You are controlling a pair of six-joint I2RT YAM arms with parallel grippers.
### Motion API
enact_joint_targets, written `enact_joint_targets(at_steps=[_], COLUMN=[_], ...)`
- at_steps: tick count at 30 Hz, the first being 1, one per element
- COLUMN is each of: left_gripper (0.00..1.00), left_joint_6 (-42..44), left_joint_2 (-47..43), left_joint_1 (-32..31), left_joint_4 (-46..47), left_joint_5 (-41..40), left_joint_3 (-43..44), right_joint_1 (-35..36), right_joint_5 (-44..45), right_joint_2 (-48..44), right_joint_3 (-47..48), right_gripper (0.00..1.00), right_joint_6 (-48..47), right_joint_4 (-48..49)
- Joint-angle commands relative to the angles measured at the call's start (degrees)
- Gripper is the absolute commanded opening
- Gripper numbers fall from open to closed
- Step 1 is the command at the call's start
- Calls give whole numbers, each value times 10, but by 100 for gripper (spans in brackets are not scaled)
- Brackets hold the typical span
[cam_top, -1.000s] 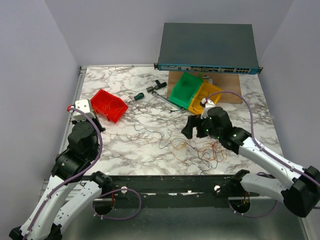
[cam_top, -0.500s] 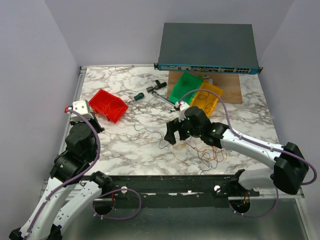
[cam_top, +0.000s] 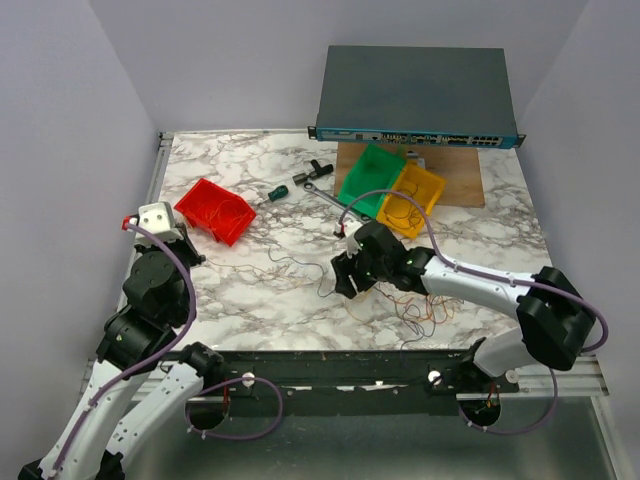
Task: Untangle the cables
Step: Untie the cable.
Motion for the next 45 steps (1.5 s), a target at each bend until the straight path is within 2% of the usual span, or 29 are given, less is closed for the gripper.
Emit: enact_joint_targets(at_steps=[1,3,5,8,11,16,20,23,28,31,34,38,42,45], left_gripper=[0,0,0,0,0,0,0,0,0,0,0,0,0,3], left_joint_6=[17,22,30,42,56,92,186,212,223,226,221,183,106,56], left_joint_2=[-6,-8,-13,-20,-24,-28,-55,-69,-67,-66,-64,-48,-3,55], left_joint_1=[4,5,5,5,5,5,0,-1,-2,-2,-2,-2,-2,-1], left_joint_4=[20,21,24,31,34,63,153,183,195,197,194,151,56,-2], left_joint_5=[-5,-12,-19,-36,-53,-106,-155,-174,-185,-190,-184,-142,3,98], left_joint_3=[4,8,10,12,17,11,-17,-31,-42,-36,-36,-33,-12,4], right_joint_1=[2,2,1,2,2,1,-13,-48,-153,-164,-164,-164,-164,-164], right_joint_5=[2,23,41,38,55,221,319,404,470,512,506,425,267,164], right_joint_2=[-35,-52,-63,-73,-83,-129,-198,-261,-412,-481,-509,-510,-501,-457], right_joint_3=[-30,-38,-43,-43,-42,-37,-45,-63,-102,-103,-93,-83,-65,-31], right_gripper=[53,40,22,1,1,1,1,1,1,1,1,1,1,1], right_joint_6=[7,11,20,28,42,116,190,266,344,374,365,296,212,183], right_joint_4=[-13,-18,-20,-26,-34,-67,-116,-175,-219,-240,-241,-194,-117,-92])
